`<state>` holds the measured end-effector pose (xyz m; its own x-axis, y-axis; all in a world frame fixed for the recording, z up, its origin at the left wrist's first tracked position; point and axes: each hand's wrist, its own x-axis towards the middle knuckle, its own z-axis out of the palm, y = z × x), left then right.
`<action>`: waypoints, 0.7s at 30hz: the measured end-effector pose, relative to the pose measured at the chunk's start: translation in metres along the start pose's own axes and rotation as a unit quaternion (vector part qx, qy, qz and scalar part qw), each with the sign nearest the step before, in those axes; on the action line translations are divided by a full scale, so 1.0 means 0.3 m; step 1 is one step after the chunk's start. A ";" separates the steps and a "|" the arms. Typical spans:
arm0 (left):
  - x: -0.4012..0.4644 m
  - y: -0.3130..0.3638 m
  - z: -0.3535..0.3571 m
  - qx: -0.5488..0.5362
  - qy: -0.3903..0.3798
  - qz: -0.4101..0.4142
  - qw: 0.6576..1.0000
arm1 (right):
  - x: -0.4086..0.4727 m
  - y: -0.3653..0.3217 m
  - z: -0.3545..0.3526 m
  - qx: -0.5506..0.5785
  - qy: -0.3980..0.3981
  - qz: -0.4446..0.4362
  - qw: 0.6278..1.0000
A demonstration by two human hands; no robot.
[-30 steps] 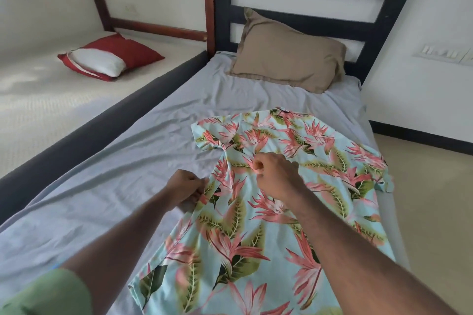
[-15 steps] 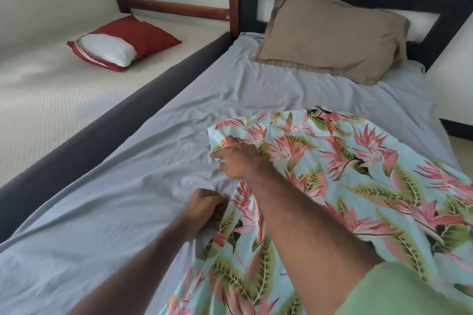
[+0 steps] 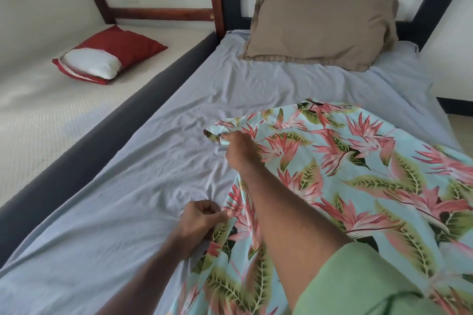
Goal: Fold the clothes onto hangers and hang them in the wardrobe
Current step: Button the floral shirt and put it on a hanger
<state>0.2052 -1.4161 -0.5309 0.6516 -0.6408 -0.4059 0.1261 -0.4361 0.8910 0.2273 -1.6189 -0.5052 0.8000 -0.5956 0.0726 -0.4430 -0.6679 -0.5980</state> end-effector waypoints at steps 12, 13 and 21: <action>-0.144 0.195 0.241 0.090 -0.041 0.071 0.993 | -0.157 0.259 -0.311 0.306 0.152 0.065 0.938; -0.148 0.207 0.287 0.112 -0.046 0.093 0.988 | -0.184 0.296 -0.349 0.332 0.183 0.082 0.922; -0.164 0.177 0.519 0.351 -0.113 0.151 0.917 | -0.438 0.570 -0.452 0.066 0.158 0.248 0.953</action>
<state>0.0633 -1.5061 -0.4952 0.3959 -0.8796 -0.2637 -0.5993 -0.4651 0.6515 -0.0085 -1.7154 -0.5087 0.3332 -0.9426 -0.0210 -0.6645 -0.2190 -0.7145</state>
